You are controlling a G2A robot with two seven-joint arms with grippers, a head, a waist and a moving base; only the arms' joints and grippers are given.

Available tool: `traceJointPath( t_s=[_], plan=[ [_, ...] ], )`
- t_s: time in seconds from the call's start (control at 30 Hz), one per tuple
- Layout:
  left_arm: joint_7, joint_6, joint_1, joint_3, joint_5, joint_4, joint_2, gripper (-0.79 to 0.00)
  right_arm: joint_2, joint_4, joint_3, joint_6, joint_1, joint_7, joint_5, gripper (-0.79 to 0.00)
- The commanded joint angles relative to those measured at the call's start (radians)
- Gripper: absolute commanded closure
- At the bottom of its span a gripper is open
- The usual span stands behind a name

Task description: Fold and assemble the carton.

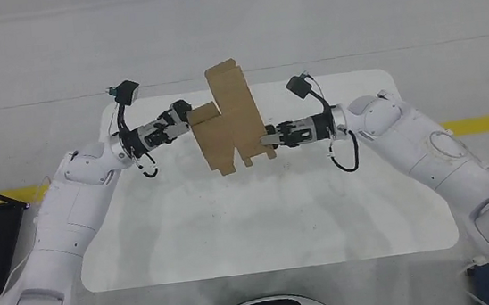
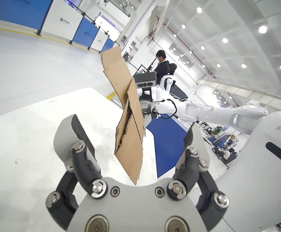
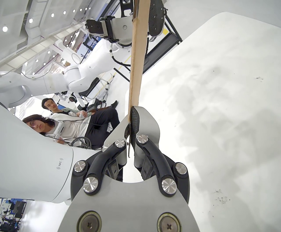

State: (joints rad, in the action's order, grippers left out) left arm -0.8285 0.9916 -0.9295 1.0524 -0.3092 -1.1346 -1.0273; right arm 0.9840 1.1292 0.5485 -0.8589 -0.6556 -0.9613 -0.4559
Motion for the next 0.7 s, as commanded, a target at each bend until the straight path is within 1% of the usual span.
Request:
traceJointPath(
  t_s=[0.0, 0.03, 0.07, 0.1, 0.13, 0.17, 0.23, 0.27, 0.33, 0.37, 0.4, 0.43, 0.67],
  plan=[
    [0.001, 0.001, 0.010, -0.019, 0.011, 0.001, -0.002, -0.785, -0.002, 0.000, -0.005, -0.001, 0.003, 0.001, -0.004, 0.000],
    [0.001, 0.001, 0.015, -0.030, 0.017, -0.001, -0.002, -0.742, -0.003, 0.000, -0.008, -0.001, 0.004, 0.001, -0.005, 0.000],
    [0.002, 0.002, 0.019, -0.040, 0.024, -0.004, -0.002, -0.622, -0.004, 0.000, -0.011, -0.001, 0.006, 0.001, -0.007, 0.000],
    [0.003, 0.003, 0.022, -0.048, 0.029, -0.004, 0.000, -0.520, -0.005, 0.000, -0.014, -0.001, 0.008, 0.001, -0.010, 0.000],
    [0.004, 0.004, 0.026, -0.054, 0.033, -0.002, 0.001, -0.471, -0.006, 0.000, -0.017, -0.001, 0.009, 0.001, -0.012, 0.000],
    [0.005, 0.005, 0.029, -0.059, 0.034, 0.002, 0.003, -0.379, -0.006, 0.000, -0.020, -0.002, 0.011, 0.002, -0.013, 0.000],
    [0.009, 0.009, 0.034, -0.068, 0.034, 0.008, 0.006, -0.336, -0.007, -0.001, -0.027, -0.001, 0.015, 0.001, -0.011, 0.000],
    [0.010, 0.010, 0.036, -0.072, 0.033, 0.011, 0.008, -0.256, -0.007, 0.000, -0.032, 0.000, 0.017, 0.000, -0.009, 0.000],
    [0.014, 0.014, 0.041, -0.080, 0.032, 0.016, 0.010, -0.163, -0.006, 0.000, -0.039, 0.003, 0.022, -0.003, -0.005, 0.000],
    [0.016, 0.016, 0.043, -0.084, 0.031, 0.019, 0.011, -0.139, -0.006, -0.001, -0.042, 0.004, 0.024, -0.004, -0.003, 0.000],
    [0.018, 0.018, 0.044, -0.086, 0.029, 0.023, 0.012, -0.015, -0.006, -0.001, -0.046, 0.005, 0.026, -0.005, -0.002, 0.000],
    [0.020, 0.020, 0.047, -0.088, 0.028, 0.028, 0.013, 0.000, -0.005, -0.002, -0.049, 0.006, 0.028, -0.006, 0.000, 0.000],
    [0.021, 0.021, 0.057, -0.110, 0.034, 0.049, 0.016, 0.000, -0.003, -0.007, -0.062, -0.001, 0.035, 0.001, 0.012, 0.000]
  ],
)
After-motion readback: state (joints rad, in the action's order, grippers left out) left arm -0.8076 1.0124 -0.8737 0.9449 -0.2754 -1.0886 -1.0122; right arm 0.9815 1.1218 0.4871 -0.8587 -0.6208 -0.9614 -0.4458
